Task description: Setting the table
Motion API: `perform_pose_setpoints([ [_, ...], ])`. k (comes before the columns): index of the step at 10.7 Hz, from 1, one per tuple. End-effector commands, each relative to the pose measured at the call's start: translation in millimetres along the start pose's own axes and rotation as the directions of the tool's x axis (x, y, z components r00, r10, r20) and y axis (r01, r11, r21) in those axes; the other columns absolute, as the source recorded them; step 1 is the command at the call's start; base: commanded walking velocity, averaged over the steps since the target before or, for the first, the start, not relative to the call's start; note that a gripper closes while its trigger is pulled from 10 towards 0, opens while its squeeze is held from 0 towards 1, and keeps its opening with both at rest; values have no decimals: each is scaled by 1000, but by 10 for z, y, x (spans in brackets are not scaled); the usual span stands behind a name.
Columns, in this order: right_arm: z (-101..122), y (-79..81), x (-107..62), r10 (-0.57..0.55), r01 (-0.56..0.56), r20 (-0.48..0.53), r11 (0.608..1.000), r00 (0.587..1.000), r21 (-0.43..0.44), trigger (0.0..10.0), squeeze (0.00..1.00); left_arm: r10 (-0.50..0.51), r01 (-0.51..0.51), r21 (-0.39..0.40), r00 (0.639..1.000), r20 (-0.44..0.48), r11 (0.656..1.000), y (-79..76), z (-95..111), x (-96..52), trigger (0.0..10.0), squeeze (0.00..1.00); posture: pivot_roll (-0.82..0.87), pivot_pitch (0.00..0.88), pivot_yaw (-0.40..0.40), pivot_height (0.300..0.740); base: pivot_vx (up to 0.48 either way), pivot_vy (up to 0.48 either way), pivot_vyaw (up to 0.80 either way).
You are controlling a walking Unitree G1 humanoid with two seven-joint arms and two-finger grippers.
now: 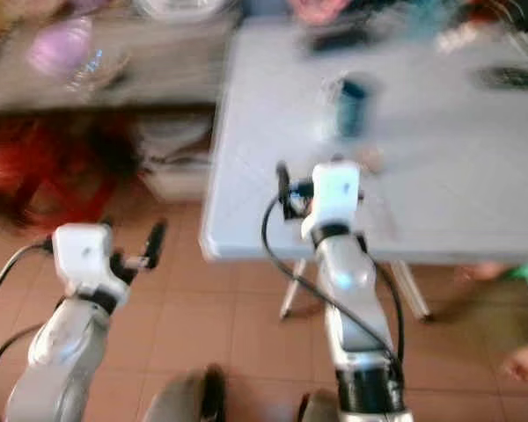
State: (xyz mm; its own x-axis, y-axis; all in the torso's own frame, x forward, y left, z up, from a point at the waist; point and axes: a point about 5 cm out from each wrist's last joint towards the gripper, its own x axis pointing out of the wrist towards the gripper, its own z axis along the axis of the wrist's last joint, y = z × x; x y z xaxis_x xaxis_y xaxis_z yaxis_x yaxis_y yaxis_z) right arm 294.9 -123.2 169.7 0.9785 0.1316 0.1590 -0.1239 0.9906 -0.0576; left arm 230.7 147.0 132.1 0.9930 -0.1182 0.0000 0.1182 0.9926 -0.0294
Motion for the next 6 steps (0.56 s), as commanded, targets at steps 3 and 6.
perform_pose_setpoints([
  [3,-60,-124,55,-46,49,-93,998,995,29,10000,0,-4,4,16,1000,-20,1000,34,34,-87,10000,0,91,234,83,740,0,0,0],
  [6,-127,-256,116,-93,104,-164,993,982,59,10000,0,-23,24,15,998,-56,1000,27,12,-202,10000,0,106,276,95,740,0,0,0],
])
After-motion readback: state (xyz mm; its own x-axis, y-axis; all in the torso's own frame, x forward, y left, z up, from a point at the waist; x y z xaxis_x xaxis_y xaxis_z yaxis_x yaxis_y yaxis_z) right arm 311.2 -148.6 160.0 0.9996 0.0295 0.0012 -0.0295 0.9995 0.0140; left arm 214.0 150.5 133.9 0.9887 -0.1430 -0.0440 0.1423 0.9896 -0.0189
